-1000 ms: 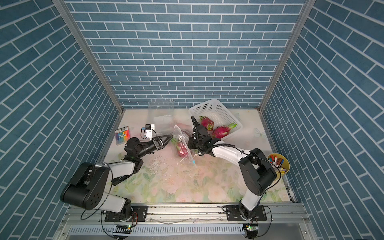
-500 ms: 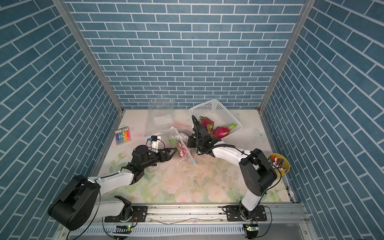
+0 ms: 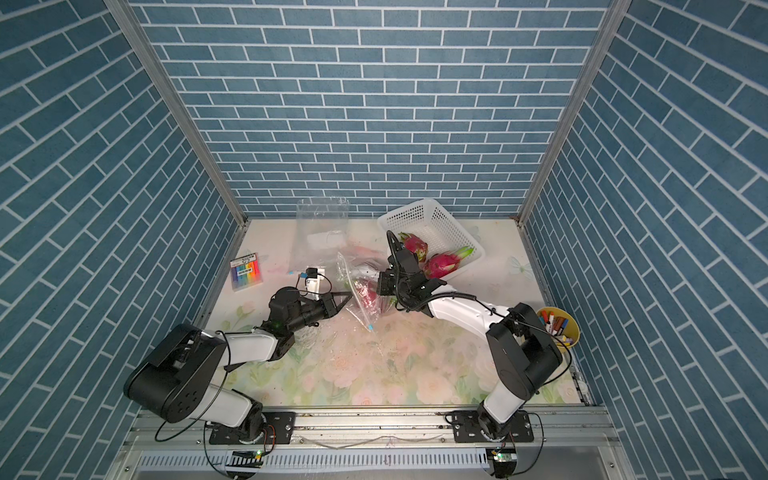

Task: Open the zip-top bag and take out the dragon fruit
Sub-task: Open the zipper of the food storage bag at the center of the board.

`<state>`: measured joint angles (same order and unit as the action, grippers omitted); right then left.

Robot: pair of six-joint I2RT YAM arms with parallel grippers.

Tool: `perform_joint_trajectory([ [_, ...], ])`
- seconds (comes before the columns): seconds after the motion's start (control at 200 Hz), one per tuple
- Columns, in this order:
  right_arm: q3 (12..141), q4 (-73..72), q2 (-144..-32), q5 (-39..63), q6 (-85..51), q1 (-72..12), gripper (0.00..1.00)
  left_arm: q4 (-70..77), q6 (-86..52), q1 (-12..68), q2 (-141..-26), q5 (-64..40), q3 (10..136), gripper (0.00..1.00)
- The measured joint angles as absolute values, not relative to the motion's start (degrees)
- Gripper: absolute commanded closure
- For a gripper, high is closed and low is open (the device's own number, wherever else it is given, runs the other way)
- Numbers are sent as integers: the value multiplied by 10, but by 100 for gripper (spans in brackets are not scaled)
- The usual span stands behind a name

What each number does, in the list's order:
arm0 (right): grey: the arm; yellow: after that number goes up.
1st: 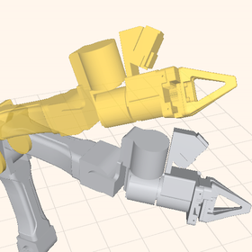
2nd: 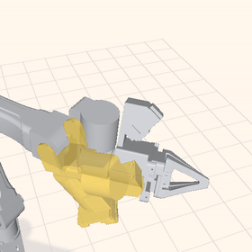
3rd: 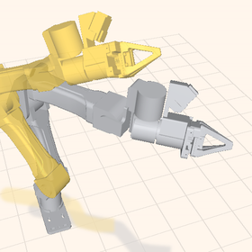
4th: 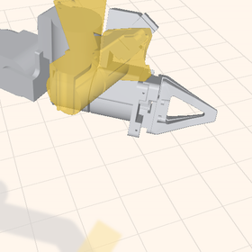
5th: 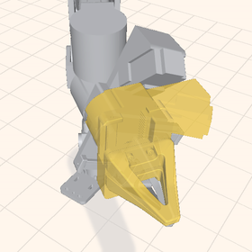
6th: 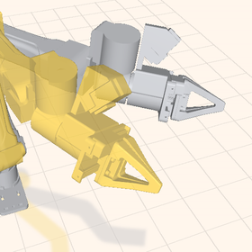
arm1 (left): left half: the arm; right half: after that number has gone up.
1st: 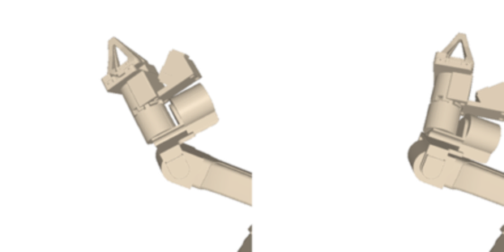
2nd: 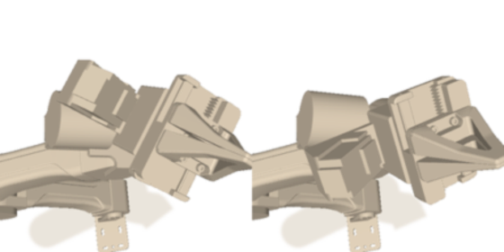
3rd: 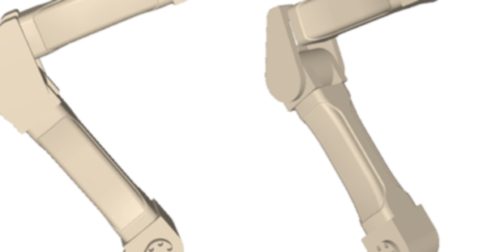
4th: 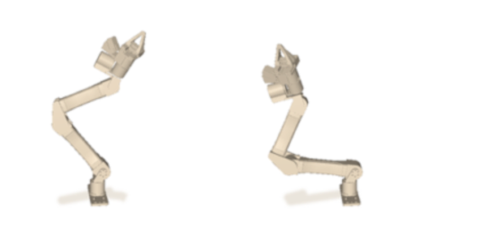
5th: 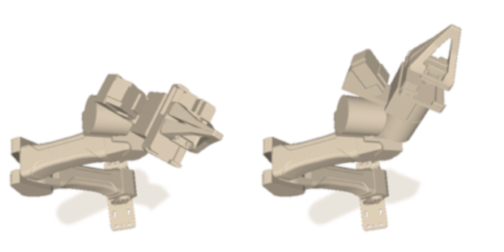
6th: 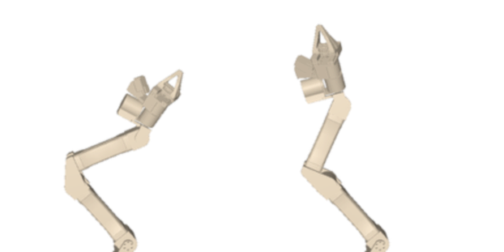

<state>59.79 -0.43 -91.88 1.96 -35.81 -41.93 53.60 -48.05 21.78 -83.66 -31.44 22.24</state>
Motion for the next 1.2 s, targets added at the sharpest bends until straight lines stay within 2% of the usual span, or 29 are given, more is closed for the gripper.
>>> perform_joint_trajectory([
  [0.135, 585, 5, -891, 15, -358, -407, 100, 507, -461, 177, -785, -296, 224, 100],
  [0.33, 579, 10, -883, 20, -362, -398, 100, 474, -435, 175, -769, -296, 242, 100],
  [0.345, 579, 10, -883, 22, -362, -398, 95, 474, -435, 175, -771, -297, 243, 100],
  [0.41, 579, 9, -883, 33, -365, -397, 57, 474, -435, 175, -780, -300, 245, 100],
  [0.44, 580, 10, -883, 37, -363, -396, 46, 475, -435, 175, -784, -302, 245, 100],
  [0.495, 583, 10, -883, 50, -361, -394, 36, 474, -435, 175, -791, -307, 246, 100],
  [0.56, 587, 9, -881, 59, -352, -394, 30, 474, -435, 177, -796, -314, 250, 100],
  [0.84, 646, 3, -880, 105, -314, -420, 26, 475, -430, 194, -810, -336, 279, 100],
  [0.95, 674, -12, -908, 120, -307, -444, 28, 474, -429, 195, -812, -338, 279, 100],
  [1.015, 679, -17, -926, 126, -305, -453, 35, 474, -429, 195, -812, -337, 279, 100],
  [1.115, 679, -18, -950, 136, -301, -461, 54, 474, -430, 195, -814, -337, 279, 100],
  [1.135, 679, -17, -953, 137, -301, -461, 63, 474, -430, 195, -814, -337, 279, 100],
  [1.2, 679, -17, -958, 139, -301, -461, 80, 474, -430, 195, -814, -337, 281, 100],
])
